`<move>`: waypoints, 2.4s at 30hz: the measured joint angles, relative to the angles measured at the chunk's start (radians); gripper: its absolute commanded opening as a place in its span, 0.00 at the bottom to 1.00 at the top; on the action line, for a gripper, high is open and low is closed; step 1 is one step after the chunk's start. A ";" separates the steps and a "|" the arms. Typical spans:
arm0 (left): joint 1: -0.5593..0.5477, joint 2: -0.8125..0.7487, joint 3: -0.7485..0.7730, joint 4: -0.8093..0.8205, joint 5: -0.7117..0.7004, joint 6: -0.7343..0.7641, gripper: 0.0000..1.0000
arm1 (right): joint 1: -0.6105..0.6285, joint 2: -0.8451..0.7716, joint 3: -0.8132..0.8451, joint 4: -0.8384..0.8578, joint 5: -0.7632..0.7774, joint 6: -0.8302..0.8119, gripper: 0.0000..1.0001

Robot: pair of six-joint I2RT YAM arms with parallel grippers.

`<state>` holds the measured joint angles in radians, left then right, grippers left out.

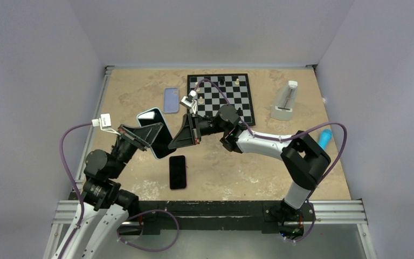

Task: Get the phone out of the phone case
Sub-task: Move the phone case to the phone.

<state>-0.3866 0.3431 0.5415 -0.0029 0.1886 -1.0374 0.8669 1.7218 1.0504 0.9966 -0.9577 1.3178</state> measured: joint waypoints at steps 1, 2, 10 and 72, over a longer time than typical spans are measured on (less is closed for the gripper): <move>0.000 0.000 0.000 0.001 0.000 -0.007 0.00 | -0.001 0.004 0.002 0.024 -0.009 0.003 0.00; 0.000 0.000 0.001 0.001 0.000 -0.011 0.00 | -0.001 0.007 0.003 0.045 -0.014 0.008 0.00; -0.005 -0.008 0.100 -0.203 0.007 0.074 0.60 | 0.018 0.034 0.006 0.120 0.013 0.076 0.00; -0.041 -0.042 0.158 -0.379 0.113 0.367 0.00 | -0.074 0.005 -0.110 0.298 0.118 0.253 0.00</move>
<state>-0.4274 0.3016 0.6998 -0.3817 0.3012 -0.6708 0.7929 1.7271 0.9401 1.2949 -0.8394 1.5711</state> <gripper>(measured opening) 0.191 0.059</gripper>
